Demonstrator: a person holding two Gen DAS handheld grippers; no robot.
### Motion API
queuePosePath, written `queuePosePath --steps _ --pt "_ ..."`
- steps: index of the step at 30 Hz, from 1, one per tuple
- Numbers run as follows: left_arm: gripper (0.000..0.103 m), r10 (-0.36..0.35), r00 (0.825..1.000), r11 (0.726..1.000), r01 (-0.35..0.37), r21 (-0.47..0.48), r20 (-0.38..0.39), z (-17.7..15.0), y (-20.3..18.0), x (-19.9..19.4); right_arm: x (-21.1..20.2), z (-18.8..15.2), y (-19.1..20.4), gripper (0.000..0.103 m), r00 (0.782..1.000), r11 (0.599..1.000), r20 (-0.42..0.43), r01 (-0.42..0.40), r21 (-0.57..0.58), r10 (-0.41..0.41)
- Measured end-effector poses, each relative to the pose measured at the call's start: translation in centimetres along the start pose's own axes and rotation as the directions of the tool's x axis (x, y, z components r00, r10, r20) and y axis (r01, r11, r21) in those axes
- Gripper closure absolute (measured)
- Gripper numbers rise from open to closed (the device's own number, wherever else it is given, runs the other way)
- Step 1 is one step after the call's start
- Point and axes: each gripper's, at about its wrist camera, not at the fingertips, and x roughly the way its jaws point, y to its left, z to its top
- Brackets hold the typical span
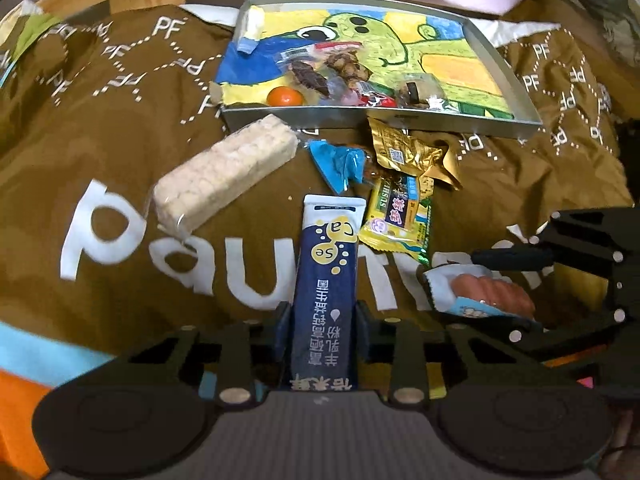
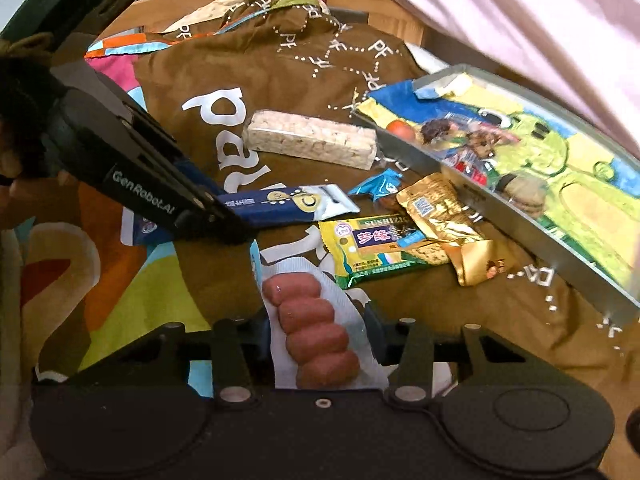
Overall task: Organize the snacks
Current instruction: 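Close the left tool on the blue stick while the right tool grasps the sausage pack, then lift the blue stick with the left tool while the right tool lifts the sausage pack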
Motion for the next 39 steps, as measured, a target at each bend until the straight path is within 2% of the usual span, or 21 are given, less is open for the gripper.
queuePosePath --steps 10,19,20,21,25,27,29,31,32,33,34,35,36,39 --pt "0.07 -0.054 0.998 0.996 0.056 -0.073 0.034 -1.7 -0.5 -2.2 -3.4 -1.0 1.7 0.056 0.996 0.997 0.051 0.073 -0.04 -0.071" --pt "0.07 -0.132 0.989 0.989 0.136 -0.05 0.069 -3.3 -2.4 -3.8 -7.6 -1.5 1.7 0.056 0.98 0.991 0.15 0.132 0.015 -0.133" --pt "0.07 -0.14 0.987 0.988 0.145 -0.047 0.082 -3.4 -2.6 -4.1 -8.0 -1.5 1.6 0.064 0.977 0.991 0.169 0.132 0.021 -0.134" --pt "0.07 -0.147 0.984 0.987 0.152 -0.045 0.1 -3.4 -2.8 -4.5 -8.3 -1.3 1.5 0.082 0.973 0.99 0.18 0.141 0.031 -0.144" --pt "0.07 -0.133 0.971 0.989 0.144 -0.042 0.2 -2.9 -3.2 -5.8 -8.9 -1.1 0.5 0.081 0.959 0.984 0.222 0.163 0.076 -0.176" --pt "0.07 -0.12 0.964 0.988 0.14 -0.069 0.237 -2.4 -2.9 -6.1 -8.4 -1.2 0.0 0.091 0.963 0.983 0.201 0.165 0.082 -0.178" --pt "0.07 -0.121 0.96 0.984 0.15 -0.1 0.251 -2.1 -2.6 -6.1 -7.6 -1.3 -0.2 0.094 0.969 0.983 0.168 0.171 0.072 -0.181" --pt "0.07 -0.113 0.963 0.983 0.144 -0.111 0.245 -2.1 -2.2 -5.9 -6.9 -1.5 -0.3 0.093 0.978 0.985 0.12 0.16 0.072 -0.168" --pt "0.07 -0.107 0.965 0.984 0.137 -0.115 0.239 -2.1 -2.2 -5.8 -6.7 -1.6 -0.4 0.085 0.98 0.985 0.116 0.154 0.079 -0.163" --pt "0.07 -0.105 0.967 0.984 0.135 -0.119 0.232 -2.1 -2.1 -5.7 -6.7 -1.7 -0.2 0.072 0.98 0.985 0.119 0.148 0.084 -0.158" --pt "0.07 -0.104 0.968 0.984 0.134 -0.121 0.227 -2.1 -2.0 -5.6 -6.7 -1.7 -0.2 0.065 0.982 0.987 0.122 0.135 0.092 -0.146" --pt "0.07 -0.101 0.969 0.984 0.131 -0.123 0.224 -2.1 -1.9 -5.5 -6.5 -1.7 -0.2 0.053 0.984 0.988 0.122 0.118 0.101 -0.13" --pt "0.07 -0.096 0.97 0.984 0.126 -0.124 0.222 -2.2 -1.9 -5.5 -6.1 -1.5 -0.2 0.048 0.987 0.989 0.119 0.097 0.111 -0.11" --pt "0.07 -0.083 0.971 0.984 0.116 -0.138 0.225 -2.2 -1.6 -5.5 -4.1 -1.1 -0.2 0.043 0.994 0.987 0.077 0.06 0.149 -0.072"
